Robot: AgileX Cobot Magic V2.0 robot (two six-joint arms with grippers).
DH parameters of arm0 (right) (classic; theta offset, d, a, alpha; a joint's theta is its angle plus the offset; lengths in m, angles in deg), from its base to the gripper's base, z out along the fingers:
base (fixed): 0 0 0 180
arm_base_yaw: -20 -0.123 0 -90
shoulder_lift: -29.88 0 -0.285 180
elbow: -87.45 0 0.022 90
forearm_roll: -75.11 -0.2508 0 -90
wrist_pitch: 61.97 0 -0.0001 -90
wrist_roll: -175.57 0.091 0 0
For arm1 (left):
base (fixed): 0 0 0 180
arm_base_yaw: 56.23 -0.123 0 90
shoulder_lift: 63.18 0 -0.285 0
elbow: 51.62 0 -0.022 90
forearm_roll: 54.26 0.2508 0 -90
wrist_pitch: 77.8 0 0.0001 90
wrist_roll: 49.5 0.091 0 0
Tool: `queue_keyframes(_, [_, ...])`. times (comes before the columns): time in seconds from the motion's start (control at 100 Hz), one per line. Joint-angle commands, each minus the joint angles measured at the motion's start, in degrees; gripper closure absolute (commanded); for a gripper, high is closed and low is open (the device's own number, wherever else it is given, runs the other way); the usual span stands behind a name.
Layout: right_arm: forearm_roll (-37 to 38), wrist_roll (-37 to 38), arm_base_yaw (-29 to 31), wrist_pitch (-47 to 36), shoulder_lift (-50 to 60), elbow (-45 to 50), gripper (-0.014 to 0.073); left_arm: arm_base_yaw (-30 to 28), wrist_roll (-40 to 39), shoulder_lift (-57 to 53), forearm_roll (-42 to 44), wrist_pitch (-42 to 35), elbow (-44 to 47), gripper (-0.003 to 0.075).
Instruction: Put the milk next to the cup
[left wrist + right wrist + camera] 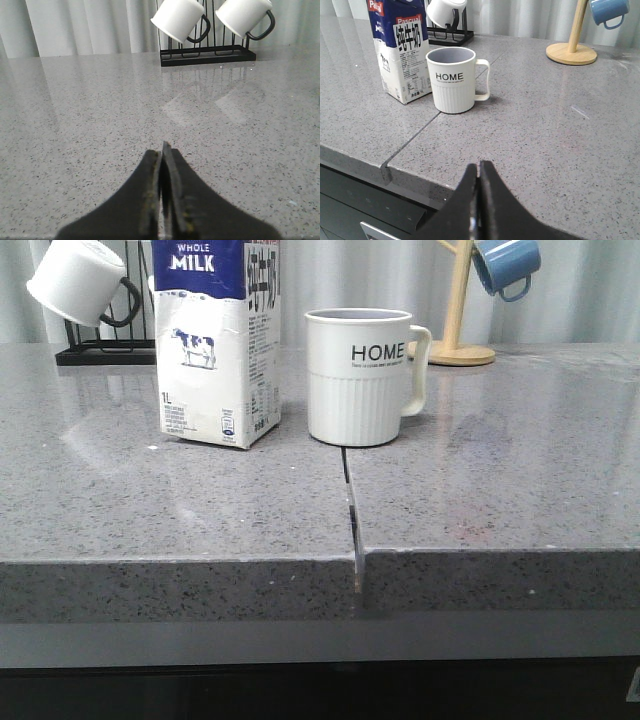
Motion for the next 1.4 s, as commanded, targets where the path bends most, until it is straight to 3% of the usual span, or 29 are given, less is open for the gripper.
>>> queue_keyframes(0.0, [1.2,-0.4,-0.1,-4.7,-0.9,-1.3,0.0652,0.1,-0.1,-1.9,-0.4,-4.7,2.4,0.0741])
queue_keyframes(0.15, [7.7,-0.4,0.4,-6.4,-0.9,-1.3,0.0652,0.1,-0.1,-1.9,-0.4,-4.7,2.4,0.0741])
queue_keyframes(0.28, [8.2,-0.4,3.4,-11.9,-0.9,0.5,0.0652,0.1,-0.1,-1.9,-0.4,-4.7,2.4,0.0741])
queue_keyframes(0.5, [6.4,-0.4,15.8,-30.0,-0.9,10.0,0.0652,0.1,-0.1,-1.9,-0.4,-4.7,2.4,0.0741])
queue_keyframes(0.75, [1.2,1.9,27.9,-37.2,-0.1,18.4,0.0652,0.1,-0.1,-1.9,-0.4,-4.7,2.4,0.0741])
queue_keyframes(0.88, [1.2,2.8,28.6,-43.2,1.8,23.5,0.0652,0.1,-0.1,-1.9,-0.4,-4.7,2.4,0.0741])
queue_keyframes(1.39, [1.6,3.1,28.6,-40.3,1.8,23.3,0.0652,0.1,-0.1,-1.9,-0.4,-4.7,2.4,0.0741])
